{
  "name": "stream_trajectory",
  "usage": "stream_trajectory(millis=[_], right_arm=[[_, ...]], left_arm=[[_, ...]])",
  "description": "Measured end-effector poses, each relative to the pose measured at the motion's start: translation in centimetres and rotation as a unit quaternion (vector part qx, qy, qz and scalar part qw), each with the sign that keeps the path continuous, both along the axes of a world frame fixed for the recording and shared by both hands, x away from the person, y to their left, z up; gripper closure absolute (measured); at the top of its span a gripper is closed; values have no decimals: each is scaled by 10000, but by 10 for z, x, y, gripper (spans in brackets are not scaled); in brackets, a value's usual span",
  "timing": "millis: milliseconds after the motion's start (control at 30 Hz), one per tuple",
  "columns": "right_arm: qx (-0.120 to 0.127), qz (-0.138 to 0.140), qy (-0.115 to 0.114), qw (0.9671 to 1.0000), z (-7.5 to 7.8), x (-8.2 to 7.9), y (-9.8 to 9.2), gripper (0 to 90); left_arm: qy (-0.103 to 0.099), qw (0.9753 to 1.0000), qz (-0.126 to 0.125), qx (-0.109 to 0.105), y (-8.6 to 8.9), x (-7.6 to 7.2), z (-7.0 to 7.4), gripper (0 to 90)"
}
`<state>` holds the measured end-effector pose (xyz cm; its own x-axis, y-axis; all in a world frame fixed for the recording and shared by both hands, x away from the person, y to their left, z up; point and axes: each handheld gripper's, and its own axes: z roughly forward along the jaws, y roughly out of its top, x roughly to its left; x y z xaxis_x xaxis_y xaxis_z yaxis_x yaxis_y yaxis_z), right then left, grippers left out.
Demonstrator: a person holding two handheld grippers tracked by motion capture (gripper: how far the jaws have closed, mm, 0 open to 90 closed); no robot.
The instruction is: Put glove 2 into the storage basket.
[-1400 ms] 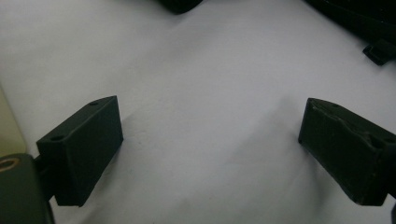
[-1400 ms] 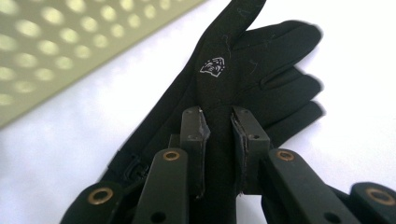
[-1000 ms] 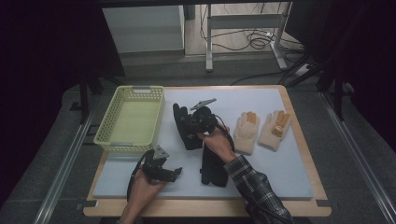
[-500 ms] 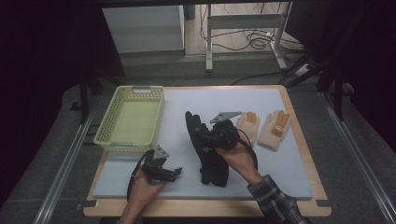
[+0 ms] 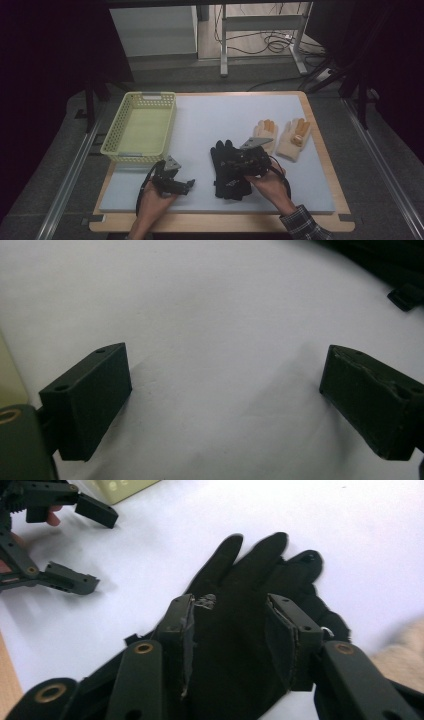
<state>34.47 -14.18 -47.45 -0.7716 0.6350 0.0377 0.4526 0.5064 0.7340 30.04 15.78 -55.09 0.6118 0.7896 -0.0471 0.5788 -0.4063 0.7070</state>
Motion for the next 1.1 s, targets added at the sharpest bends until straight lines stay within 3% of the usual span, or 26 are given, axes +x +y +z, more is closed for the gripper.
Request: stream_trajectory(millis=[133, 300, 367, 433, 533, 567, 667, 767, 867, 900, 933, 1000, 1033, 1067, 1100], right_arm=[[-104, 257, -72, 9996, 3, 9, -7, 561], [-134, 567, -35, 9983, -2, 9, -1, 554], [-414, 817, -51, 9958, -12, 11, 10, 522], [-606, 877, -30, 9943, -20, 14, 14, 525], [-847, 931, -23, 9920, -32, 17, 16, 627], [-814, 959, -33, 9920, -34, 17, 15, 679], [-740, 878, 40, 9934, -34, 15, 14, 778], [-720, 692, 13, 9950, -31, 11, 16, 802], [-414, 394, 64, 9983, -21, 6, 16, 806], [-414, 394, 64, 9983, -21, 6, 16, 806], [-174, 188, 79, 9996, -11, 2, 14, 807], [-153, 129, 54, 9998, -8, 1, 14, 806], [-43, -137, 24, 9999, 1, -3, 14, 806], [-43, -137, 24, 9999, 1, -3, 14, 806], [40, -326, 20, 9995, 8, -7, 13, 806]], left_arm=[[0, 10000, 3, 0, 0, 0, 0, 65], [4, 10000, -10, 14, 0, 0, 0, 65], [4, 10000, -9, 13, 0, 0, 0, 65], [8, 10000, -14, 18, 0, 0, 0, 65], [8, 10000, -13, 18, 0, 0, 0, 65], [7, 10000, -12, 18, 0, 0, 0, 65], [8, 10000, -13, 19, 0, 0, 0, 65], [8, 10000, -13, 19, 0, 0, 0, 65], [6, 10000, -10, 15, 0, 0, 0, 65], [6, 10000, -10, 15, 0, 0, 0, 65], [4, 10000, -10, 8, 0, 0, 0, 65], [-2, 10000, 3, -5, 0, 0, 0, 65], [-2, 10000, 4, -5, 0, 0, 0, 65], [-2, 10000, 4, -5, 0, 0, 0, 65], [-2, 10000, 3, -6, 0, 0, 0, 65]])
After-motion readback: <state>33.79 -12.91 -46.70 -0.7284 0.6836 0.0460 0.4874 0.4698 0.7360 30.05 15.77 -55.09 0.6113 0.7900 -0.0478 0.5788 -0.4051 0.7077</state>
